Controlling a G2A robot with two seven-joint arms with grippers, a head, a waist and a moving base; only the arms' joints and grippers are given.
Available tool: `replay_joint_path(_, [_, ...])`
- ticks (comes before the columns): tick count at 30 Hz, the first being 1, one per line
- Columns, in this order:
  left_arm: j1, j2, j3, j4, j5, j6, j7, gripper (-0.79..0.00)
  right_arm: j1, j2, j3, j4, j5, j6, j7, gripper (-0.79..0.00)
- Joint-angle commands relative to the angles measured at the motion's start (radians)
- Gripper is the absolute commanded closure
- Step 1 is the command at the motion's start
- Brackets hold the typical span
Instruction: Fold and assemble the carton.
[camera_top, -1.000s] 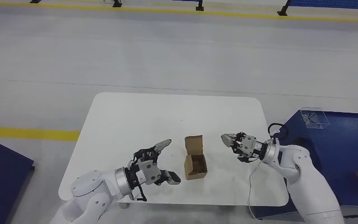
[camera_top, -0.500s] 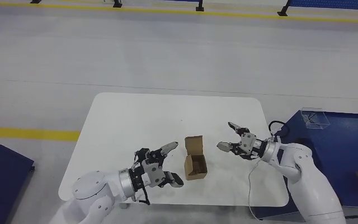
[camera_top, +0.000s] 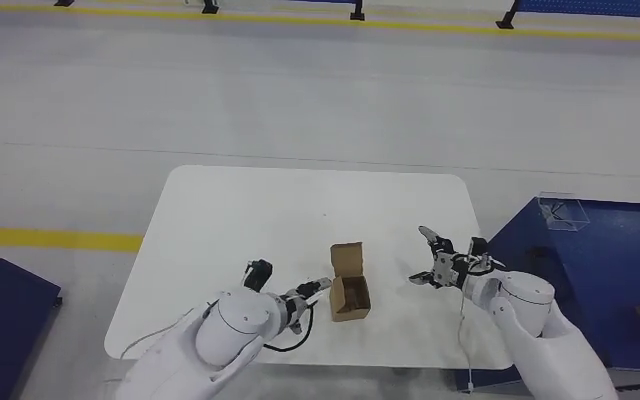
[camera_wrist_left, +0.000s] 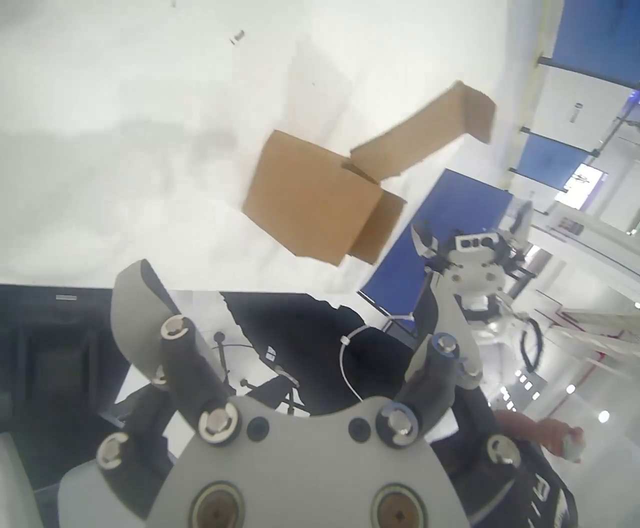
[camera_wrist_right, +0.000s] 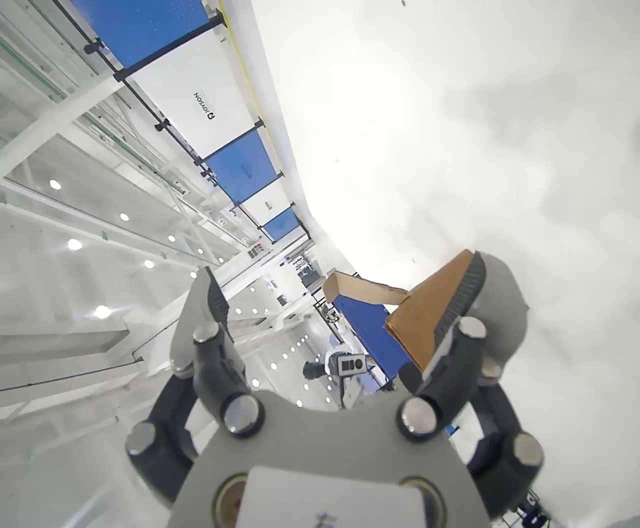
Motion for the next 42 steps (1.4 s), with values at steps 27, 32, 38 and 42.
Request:
replay_joint_path(27, [-0.251, -0.124, 0.261, 0.323, -0.222, 0.000, 0.108, -0.785, -0.081, 0.014, -0.207, -0.127, -0.752, -0.182, 0.140, -0.785])
replay_joint_path(32, [-0.249, -0.118, 0.250, 0.322, -0.244, 0.000, 0.124, -0.785, -0.054, 0.006, -0.254, -0.104, -0.806, -0.156, 0.176, -0.785])
replay_joint_path(38, [-0.245, -0.110, 0.249, 0.322, -0.265, 0.000, 0.136, -0.785, 0.001, -0.014, -0.321, -0.060, -0.847, -0.149, 0.183, -0.785])
replay_joint_path(42, [-0.245, -0.105, 0.251, 0.330, -0.282, 0.000, 0.139, -0.785, 0.023, -0.024, -0.351, -0.042, -0.881, -0.151, 0.176, -0.785])
